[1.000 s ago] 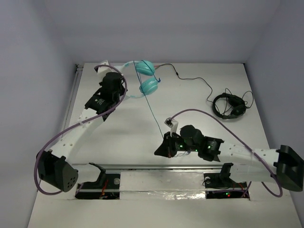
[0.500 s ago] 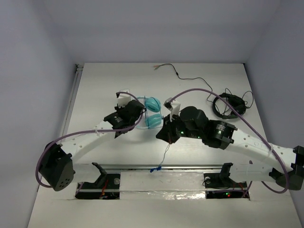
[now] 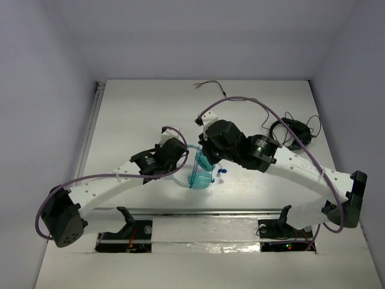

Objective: Wrap the headphones

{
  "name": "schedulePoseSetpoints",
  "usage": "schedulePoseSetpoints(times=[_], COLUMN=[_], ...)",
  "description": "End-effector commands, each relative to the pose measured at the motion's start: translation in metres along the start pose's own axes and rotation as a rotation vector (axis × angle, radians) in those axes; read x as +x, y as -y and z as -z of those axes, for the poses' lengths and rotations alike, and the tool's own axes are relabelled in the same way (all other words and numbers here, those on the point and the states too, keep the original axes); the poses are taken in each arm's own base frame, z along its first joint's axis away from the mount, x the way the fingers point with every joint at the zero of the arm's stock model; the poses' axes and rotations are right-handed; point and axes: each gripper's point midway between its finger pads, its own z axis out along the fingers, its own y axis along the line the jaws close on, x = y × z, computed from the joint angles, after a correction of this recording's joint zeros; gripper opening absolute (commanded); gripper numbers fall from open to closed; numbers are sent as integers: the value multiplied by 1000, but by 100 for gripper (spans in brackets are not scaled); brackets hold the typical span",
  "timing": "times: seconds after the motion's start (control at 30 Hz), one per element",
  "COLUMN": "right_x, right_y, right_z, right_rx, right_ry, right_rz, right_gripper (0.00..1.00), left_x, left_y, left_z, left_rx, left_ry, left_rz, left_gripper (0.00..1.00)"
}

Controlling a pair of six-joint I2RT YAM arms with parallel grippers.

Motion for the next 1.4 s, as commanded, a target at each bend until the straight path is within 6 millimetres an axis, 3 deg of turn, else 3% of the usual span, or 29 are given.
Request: schedulePoseSetpoints(times=[0.0, 0.23, 0.4, 0.5, 0.63, 0.77, 0.8, 0.87, 0.93, 0.97, 1.0, 1.1, 1.13, 1.2, 1.37], right_x=[-30, -34, -24, -15, -20, -26, -29, -26, -37, -25, -36, -27, -35, -31, -29], right_y=[34, 84, 120, 123, 139, 141, 131, 131, 112, 112, 102, 88, 85, 79, 71], right_z=[15, 13, -12, -29, -37, -33, -30, -34, -33, -39, -37, -43, -41, -45, -52], right_rx=[136, 302, 381, 324, 269, 205, 144, 101, -19, -40, -107, -193, -224, -263, -322], right_ry=[61, 78, 72, 76, 143, 219, 240, 283, 346, 337, 390, 396, 443, 445, 463], right_rz=[41, -6, -93, -149, -251, -327, -330, -355, -359, -368, -365, -362, -355, -354, -359], right_gripper=[0, 0, 0, 3, 11, 12, 12, 12, 12, 13, 13, 17, 24, 30, 32], left_x=[-25, -37, -44, -51, -63, -84, -89, -102, -113, -116, -120, -137, -146, -154, -182], left_y=[21, 39, 51, 55, 58, 53, 53, 54, 57, 59, 60, 63, 63, 64, 62], left_z=[30, 54, 70, 83, 96, 112, 117, 126, 137, 140, 143, 157, 164, 168, 189], left_rx=[162, 314, 415, 465, 505, 509, 521, 548, 576, 590, 599, 626, 638, 637, 642], left_ry=[24, 34, 66, 79, 116, 180, 199, 235, 268, 274, 284, 330, 354, 366, 417], left_rz=[-56, -142, -112, -100, -81, -27, -14, 13, 27, 32, 38, 62, 72, 93, 146], left_gripper=[0, 0, 0, 0, 0, 0, 0, 0, 0, 0, 0, 0, 0, 0, 0])
